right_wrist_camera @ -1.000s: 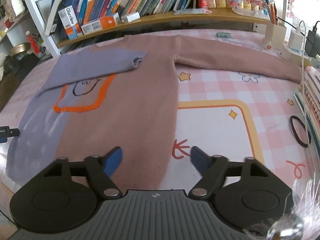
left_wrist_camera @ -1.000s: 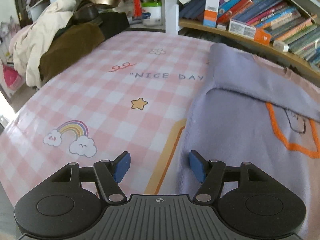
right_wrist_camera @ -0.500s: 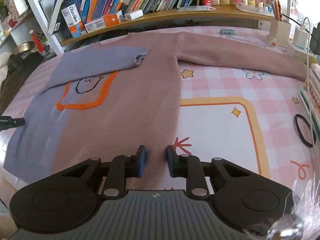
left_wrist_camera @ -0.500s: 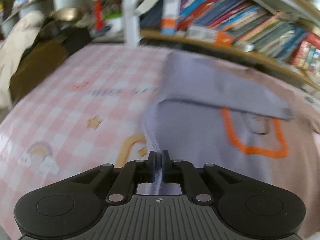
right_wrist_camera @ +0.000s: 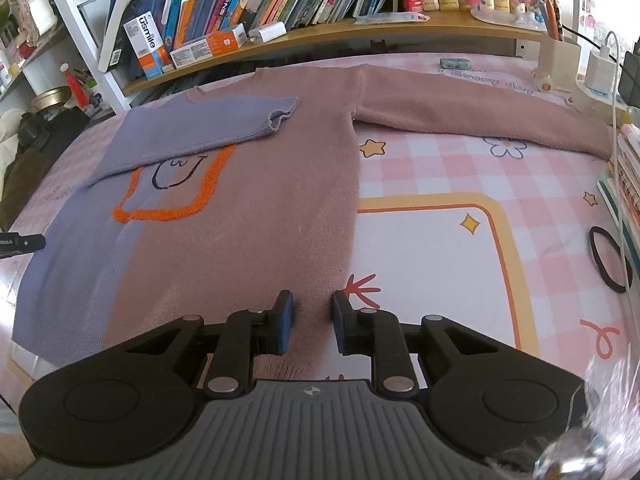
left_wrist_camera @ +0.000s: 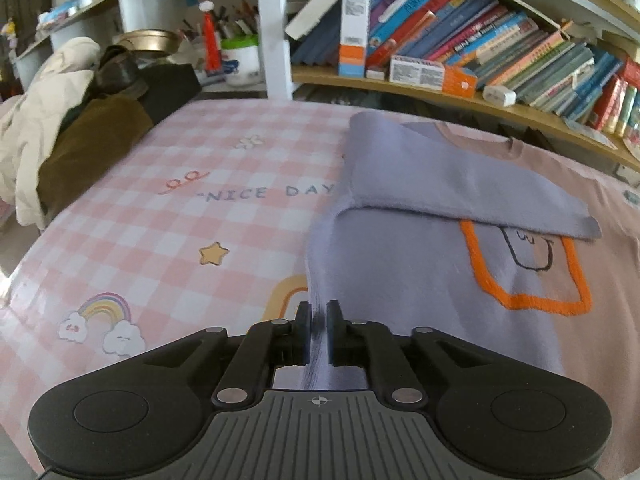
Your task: Fold clothes
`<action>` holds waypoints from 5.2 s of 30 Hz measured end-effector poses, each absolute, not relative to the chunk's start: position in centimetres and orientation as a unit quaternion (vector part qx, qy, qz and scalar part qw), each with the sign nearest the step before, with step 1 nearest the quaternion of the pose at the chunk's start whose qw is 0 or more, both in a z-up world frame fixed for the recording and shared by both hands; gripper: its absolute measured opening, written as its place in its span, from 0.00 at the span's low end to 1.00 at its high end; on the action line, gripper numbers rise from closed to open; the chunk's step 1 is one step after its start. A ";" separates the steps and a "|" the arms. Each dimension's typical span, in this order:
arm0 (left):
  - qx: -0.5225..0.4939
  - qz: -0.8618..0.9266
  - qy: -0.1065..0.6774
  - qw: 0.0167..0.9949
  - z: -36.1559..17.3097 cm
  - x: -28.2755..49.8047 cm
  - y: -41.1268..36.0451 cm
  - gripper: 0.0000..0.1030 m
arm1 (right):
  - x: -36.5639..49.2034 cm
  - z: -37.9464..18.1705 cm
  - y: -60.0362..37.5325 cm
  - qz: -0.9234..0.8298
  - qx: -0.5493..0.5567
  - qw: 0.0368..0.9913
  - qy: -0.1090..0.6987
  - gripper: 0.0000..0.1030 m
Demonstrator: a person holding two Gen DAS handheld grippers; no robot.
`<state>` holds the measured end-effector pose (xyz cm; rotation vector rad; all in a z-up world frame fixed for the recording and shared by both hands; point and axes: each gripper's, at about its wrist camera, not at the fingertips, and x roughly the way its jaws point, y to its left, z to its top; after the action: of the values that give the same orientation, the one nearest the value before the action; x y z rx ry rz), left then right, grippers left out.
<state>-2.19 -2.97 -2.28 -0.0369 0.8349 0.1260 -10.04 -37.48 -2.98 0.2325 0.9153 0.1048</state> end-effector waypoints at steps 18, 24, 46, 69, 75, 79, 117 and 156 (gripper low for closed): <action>-0.060 0.054 0.428 0.900 -4.7 -0.6 -0.8 0.24 | -10.2 -3.1 -37.3 0.045 0.105 0.888 0.445 0.22; -0.090 0.038 0.421 0.902 -5.0 0.5 -0.3 0.23 | -10.2 -3.0 -36.8 0.025 0.110 0.888 0.445 0.22; -0.098 0.014 0.412 0.906 -4.5 0.3 9.1 0.04 | -9.1 -2.3 -27.8 0.011 0.121 0.879 0.462 0.15; -0.067 -0.028 0.413 0.908 -4.4 -0.1 11.7 0.36 | -13.1 -1.0 -24.0 -0.095 0.126 0.888 0.432 0.46; -0.052 -0.030 0.375 0.925 -3.6 -2.5 11.1 0.59 | -14.1 0.8 -24.2 -0.126 0.120 0.896 0.408 0.65; -0.048 -0.021 0.364 0.930 -3.0 -3.2 11.0 0.72 | -14.6 1.7 -24.8 -0.143 0.124 0.899 0.396 0.72; -0.010 0.194 0.397 0.897 -4.6 -11.4 -4.6 0.91 | -4.2 -2.3 -47.9 -0.112 0.142 0.904 0.388 0.80; 0.036 0.212 0.406 0.888 -3.3 -11.2 -10.1 0.92 | 1.1 -5.5 -56.5 -0.152 0.283 0.884 0.341 0.49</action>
<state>-11.20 -10.12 -3.32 0.0741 0.8430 0.4412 1.05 -56.49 -5.50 0.5891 0.7096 -0.3161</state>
